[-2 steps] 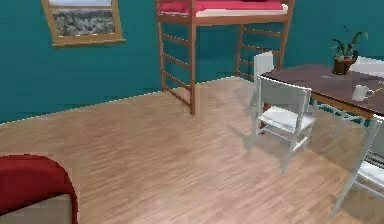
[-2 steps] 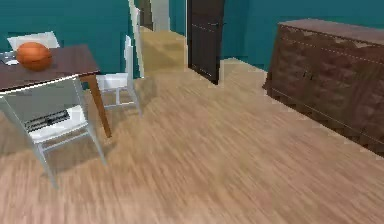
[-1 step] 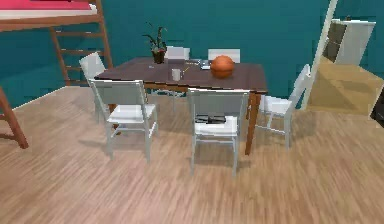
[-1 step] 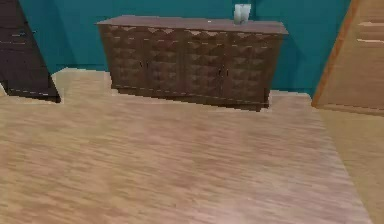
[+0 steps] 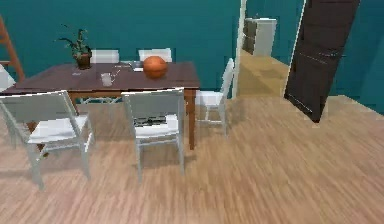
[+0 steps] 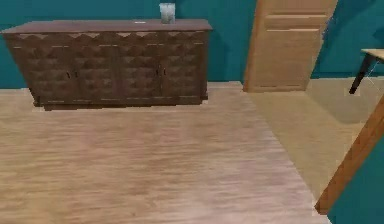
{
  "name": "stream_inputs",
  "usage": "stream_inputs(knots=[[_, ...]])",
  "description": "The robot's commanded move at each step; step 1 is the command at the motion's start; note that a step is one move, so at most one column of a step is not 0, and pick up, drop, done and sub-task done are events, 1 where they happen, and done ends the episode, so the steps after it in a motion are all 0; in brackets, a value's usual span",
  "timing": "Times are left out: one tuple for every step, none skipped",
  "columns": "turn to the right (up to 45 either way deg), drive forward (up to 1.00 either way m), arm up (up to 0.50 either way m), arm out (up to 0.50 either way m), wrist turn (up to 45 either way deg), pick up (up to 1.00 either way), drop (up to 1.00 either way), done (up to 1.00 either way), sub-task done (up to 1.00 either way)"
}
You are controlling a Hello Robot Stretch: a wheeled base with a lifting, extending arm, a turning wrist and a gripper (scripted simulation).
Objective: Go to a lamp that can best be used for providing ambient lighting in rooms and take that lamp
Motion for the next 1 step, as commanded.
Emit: stream_inputs(knots=[[0.0,0.25,0.0,0.0,0.0,0.0,0.0,0.0,0.0]])
